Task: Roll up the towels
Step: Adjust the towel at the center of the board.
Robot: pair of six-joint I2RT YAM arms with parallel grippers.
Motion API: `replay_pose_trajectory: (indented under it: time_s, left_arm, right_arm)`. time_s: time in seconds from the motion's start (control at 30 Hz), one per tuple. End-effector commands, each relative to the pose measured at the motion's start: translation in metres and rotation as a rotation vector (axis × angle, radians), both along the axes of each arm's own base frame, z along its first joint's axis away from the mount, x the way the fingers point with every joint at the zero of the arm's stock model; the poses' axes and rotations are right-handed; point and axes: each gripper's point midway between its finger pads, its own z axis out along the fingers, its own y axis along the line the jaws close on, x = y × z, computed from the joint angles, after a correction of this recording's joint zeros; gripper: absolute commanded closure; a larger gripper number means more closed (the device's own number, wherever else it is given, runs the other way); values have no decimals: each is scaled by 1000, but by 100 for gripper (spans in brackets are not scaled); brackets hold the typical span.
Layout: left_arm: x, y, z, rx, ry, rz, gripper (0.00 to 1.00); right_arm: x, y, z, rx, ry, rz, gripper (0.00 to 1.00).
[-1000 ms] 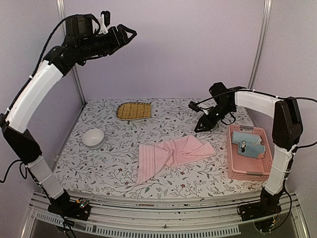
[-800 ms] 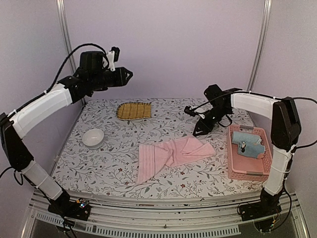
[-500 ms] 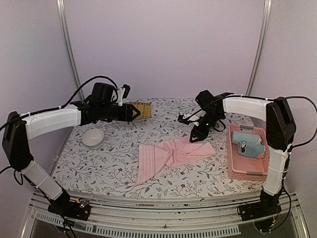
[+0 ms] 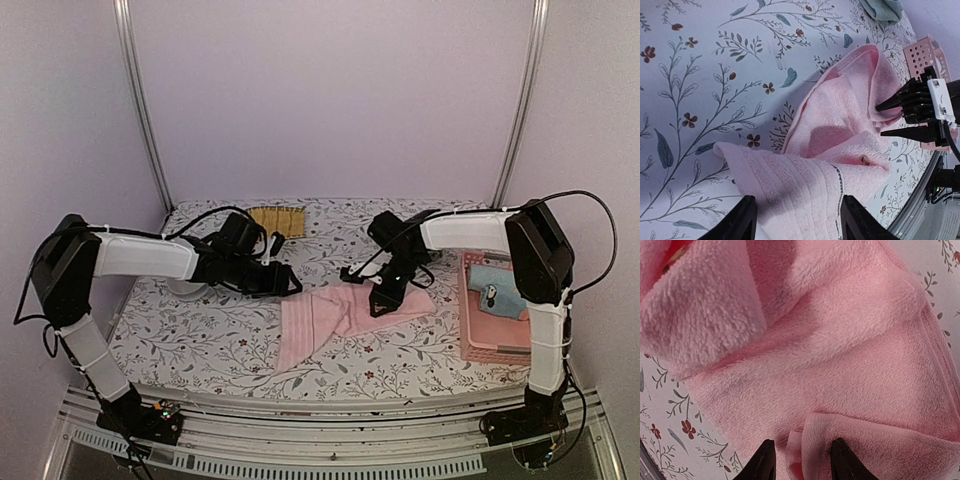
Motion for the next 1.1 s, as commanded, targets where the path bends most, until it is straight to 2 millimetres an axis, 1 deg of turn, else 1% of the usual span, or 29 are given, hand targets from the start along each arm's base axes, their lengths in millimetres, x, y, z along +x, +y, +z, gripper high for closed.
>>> replay_pose_trajectory:
  time_s: [0.0,0.03,0.1,0.13,0.23,0.3,0.37,0.43,0.47,0.57,0.67,0.83,0.93,1.03,1.07]
  left_arm:
    - [-1,-14,-6,-71,54,-16,41]
    - [-2,-15,-10,-68,67,-20,42]
    - [-4,-19,-18,-73,88,-33,46]
    - [-4,-20,-21,-74,94,-33,48]
    - [-4,-24,-27,-77,113,-36,53]
    - [-4,-26,-27,-80,119,-37,53]
    - [-5,-28,-26,-84,124,-34,50]
    - [-9,-31,-25,-85,127,-38,48]
    - [-10,-32,-23,-87,126,-40,48]
    - [-14,-35,-26,-83,131,-51,56]
    - [-14,-36,-29,-78,135,-52,65]
    - [-13,-35,-28,-75,126,-47,75]
    - [-12,-35,-27,-74,121,-46,84]
    - [-11,-35,-28,-74,116,-45,92]
    - [-11,-35,-28,-72,114,-45,95]
  right_arm:
    - [8,1,-9,-33,-30,-19,59]
    - [10,1,-11,-38,-36,-23,60]
    - [13,0,-14,-48,-44,-42,65]
    - [15,0,-15,-51,-47,-48,66]
    - [17,3,-12,-38,-41,-68,66]
    - [13,10,-5,-4,-9,-67,62]
    - [10,16,1,25,17,-71,61]
    - [11,18,1,29,36,-83,61]
    - [12,19,0,25,41,-92,62]
    - [18,16,-7,-4,28,-113,66]
    - [19,11,-12,-36,14,-119,67]
    - [8,7,-9,-31,33,-91,62]
    - [11,-1,-15,-66,4,-100,63]
    - [16,-7,-21,-100,-25,-115,65]
    - [19,-8,-21,-108,-40,-121,69]
